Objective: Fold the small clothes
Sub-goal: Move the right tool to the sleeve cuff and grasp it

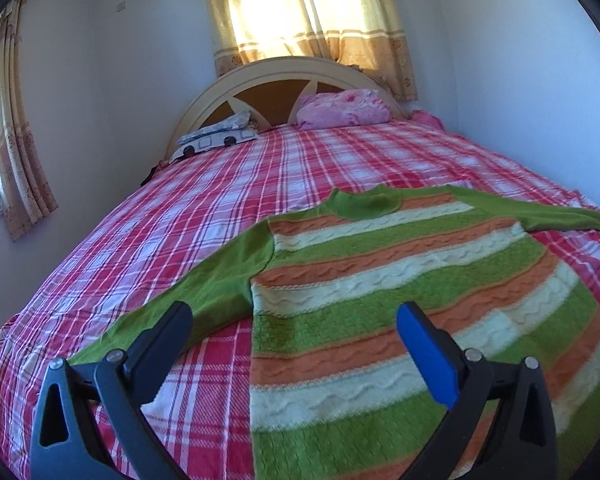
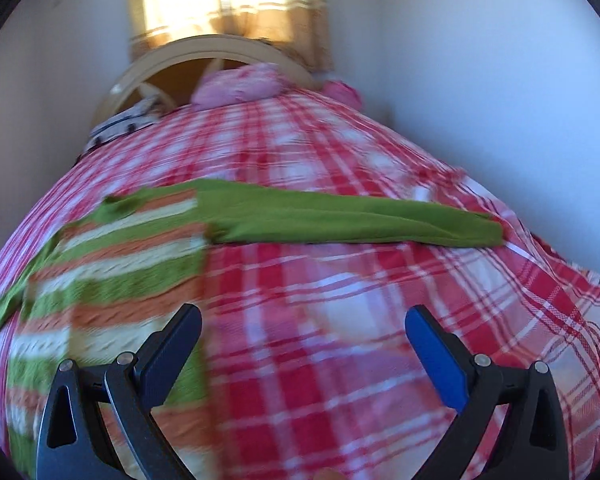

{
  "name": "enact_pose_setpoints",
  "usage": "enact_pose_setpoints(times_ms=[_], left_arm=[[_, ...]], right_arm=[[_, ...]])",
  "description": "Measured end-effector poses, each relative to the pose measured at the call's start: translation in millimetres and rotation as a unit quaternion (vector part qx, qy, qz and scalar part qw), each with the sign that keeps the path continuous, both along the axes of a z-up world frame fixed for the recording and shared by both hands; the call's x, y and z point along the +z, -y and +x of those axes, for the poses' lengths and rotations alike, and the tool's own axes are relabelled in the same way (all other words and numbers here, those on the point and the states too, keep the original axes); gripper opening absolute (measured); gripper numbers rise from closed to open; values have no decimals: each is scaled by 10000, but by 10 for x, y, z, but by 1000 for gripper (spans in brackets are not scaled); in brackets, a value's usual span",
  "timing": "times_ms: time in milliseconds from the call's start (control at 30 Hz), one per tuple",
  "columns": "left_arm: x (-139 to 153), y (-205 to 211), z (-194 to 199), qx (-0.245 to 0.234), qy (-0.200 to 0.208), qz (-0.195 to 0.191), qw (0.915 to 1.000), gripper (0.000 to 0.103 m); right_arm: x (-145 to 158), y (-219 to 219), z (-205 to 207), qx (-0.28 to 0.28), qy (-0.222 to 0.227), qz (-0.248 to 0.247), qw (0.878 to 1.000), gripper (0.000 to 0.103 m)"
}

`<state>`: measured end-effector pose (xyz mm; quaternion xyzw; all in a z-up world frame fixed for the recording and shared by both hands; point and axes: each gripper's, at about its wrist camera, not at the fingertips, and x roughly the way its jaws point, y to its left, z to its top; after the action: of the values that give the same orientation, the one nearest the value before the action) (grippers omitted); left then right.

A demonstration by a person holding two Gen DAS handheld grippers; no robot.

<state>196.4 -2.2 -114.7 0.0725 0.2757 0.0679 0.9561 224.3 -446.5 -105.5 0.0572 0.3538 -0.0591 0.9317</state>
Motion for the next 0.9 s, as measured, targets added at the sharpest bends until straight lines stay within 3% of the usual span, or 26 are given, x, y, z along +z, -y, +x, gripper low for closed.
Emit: enact_pose_setpoints(times_ms=[133,233,533,767,867,900], left_arm=[[-170,-107,191,223,-202,-5,9995,103],[-276,-167,302,369,-351,-74,9987,103],[-553,-359,488,654,-661,-394,9949,103],[-686,-453,508,688,-792,-764,9915,103],[-714,-452,511,644,-800,-807,9914,103],[-723,-449,514,629,-813,-814,9914,103]], right_arm=[[-52,533,249,-503,-137,249,9983,91],[-154,923,415,-875,-311,587,9939,89],[-482,1752,711,-1779,-543,1687,9680,74],[-551,2067,949,-2133,-390,1753,9603,62],[-580,2169,1043,-2237,-350,1751,9582,45],[-587,2196,1066,-2216,-319,1780,9582,33]])
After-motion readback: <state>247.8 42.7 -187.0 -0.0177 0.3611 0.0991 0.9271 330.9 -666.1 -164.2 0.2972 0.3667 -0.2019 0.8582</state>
